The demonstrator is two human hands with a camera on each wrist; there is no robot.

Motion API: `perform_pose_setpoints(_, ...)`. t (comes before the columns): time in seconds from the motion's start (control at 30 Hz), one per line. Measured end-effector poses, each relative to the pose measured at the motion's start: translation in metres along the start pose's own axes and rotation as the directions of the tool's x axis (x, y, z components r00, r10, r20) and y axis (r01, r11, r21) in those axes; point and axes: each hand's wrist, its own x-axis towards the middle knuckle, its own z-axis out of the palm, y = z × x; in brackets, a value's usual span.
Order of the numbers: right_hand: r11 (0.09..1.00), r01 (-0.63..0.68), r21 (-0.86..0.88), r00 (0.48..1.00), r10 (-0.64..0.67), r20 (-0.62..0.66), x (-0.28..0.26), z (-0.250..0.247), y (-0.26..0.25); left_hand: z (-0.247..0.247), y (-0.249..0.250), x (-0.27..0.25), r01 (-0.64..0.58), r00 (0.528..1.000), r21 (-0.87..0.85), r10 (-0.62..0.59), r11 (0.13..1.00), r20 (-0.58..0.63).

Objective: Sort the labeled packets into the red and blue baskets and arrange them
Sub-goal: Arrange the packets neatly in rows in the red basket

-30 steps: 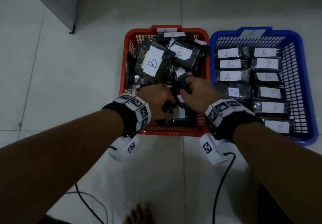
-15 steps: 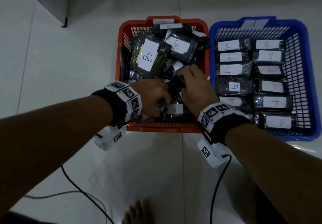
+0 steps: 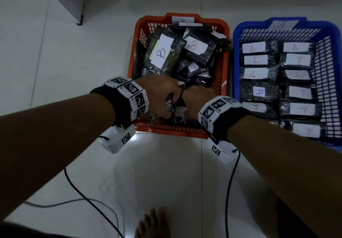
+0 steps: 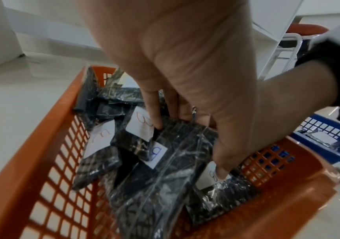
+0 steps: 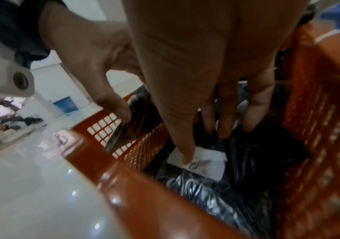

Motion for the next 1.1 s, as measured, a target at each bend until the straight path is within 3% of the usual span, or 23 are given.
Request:
perform_pose_setpoints(0.17, 0.992, -0.077, -0.095, 0.996, 0.071, -0.061, -0.006, 0.011, -0.001, 0.006, -0.007, -0.004, 0.017, 0.999, -0.050, -0.019, 0.999, -0.047)
perform_pose_setpoints(0.4, 0.989, -0.105, 0.106, 0.920, 0.138, -0.367, -0.006, 0.008, 0.016, 0.014, -0.008, -0.005, -0.016, 0.992, -0.095, 0.004, 0.995, -0.125)
perform_pose_setpoints(0.53, 0.988, -0.139, 0.066, 0.916, 0.154, -0.370, -0.003, 0.005, 0.018, 0.011, -0.004, -0.008, -0.062, 0.965, -0.127, 0.027, 0.990, -0.260)
perform_pose_setpoints(0.6, 0.993, -0.085, 0.078, 0.934, 0.107, -0.341, 0.000, -0.002, 0.017, 0.006, -0.002, -0.009, -0.050, 0.906, -0.162, -0.023, 0.986, -0.423)
perform_pose_setpoints(0.67, 0.961, -0.032, 0.274, 0.961, 0.105, -0.257, 0.004, -0.003, 0.017, -0.003, -0.005, -0.011, 0.025, 0.800, -0.182, -0.129, 0.983, -0.585)
perform_pose_setpoints(0.73, 0.804, -0.072, 0.591, 0.976, 0.179, -0.124, 0.008, -0.002, 0.014, -0.006, -0.016, -0.015, 0.174, 0.662, -0.212, -0.273, 0.962, -0.698)
perform_pose_setpoints(0.8, 0.646, -0.101, 0.757, 0.973, 0.221, -0.059, 0.010, 0.000, 0.010, -0.002, -0.030, -0.023, 0.319, 0.522, -0.293, -0.425, 0.902, -0.740)
perform_pose_setpoints(0.87, 0.629, -0.134, 0.766, 0.979, 0.204, 0.004, 0.011, -0.001, 0.005, 0.007, -0.042, -0.030, 0.411, 0.421, -0.448, -0.601, 0.794, -0.680)
perform_pose_setpoints(0.9, 0.622, -0.161, 0.766, 0.981, 0.189, 0.053, 0.012, -0.001, 0.001, 0.012, -0.047, -0.031, 0.439, 0.404, -0.569, -0.719, 0.695, -0.566)
perform_pose_setpoints(0.93, 0.605, -0.188, 0.774, 0.979, 0.181, 0.095, 0.015, 0.000, -0.002, 0.017, -0.051, -0.031, 0.454, 0.412, -0.692, -0.821, 0.561, -0.395)
perform_pose_setpoints(0.97, 0.579, -0.213, 0.787, 0.975, 0.182, 0.129, 0.018, 0.000, -0.005, 0.022, -0.055, -0.030, 0.457, 0.458, -0.783, -0.866, 0.422, -0.199)
perform_pose_setpoints(1.0, 0.541, -0.234, 0.808, 0.970, 0.185, 0.158, 0.023, 0.003, -0.005, 0.028, -0.057, -0.029, 0.468, 0.528, -0.817, -0.848, 0.337, -0.047)
perform_pose_setpoints(1.03, 0.471, -0.262, 0.843, 0.962, 0.191, 0.192, 0.026, 0.004, -0.004, 0.032, -0.058, -0.028, 0.478, 0.578, -0.819, -0.816, 0.319, 0.020)
perform_pose_setpoints(1.1, 0.312, -0.293, 0.904, 0.949, 0.207, 0.236, 0.028, 0.006, -0.003, 0.037, -0.059, -0.027, 0.462, 0.580, -0.836, -0.814, 0.296, 0.032)
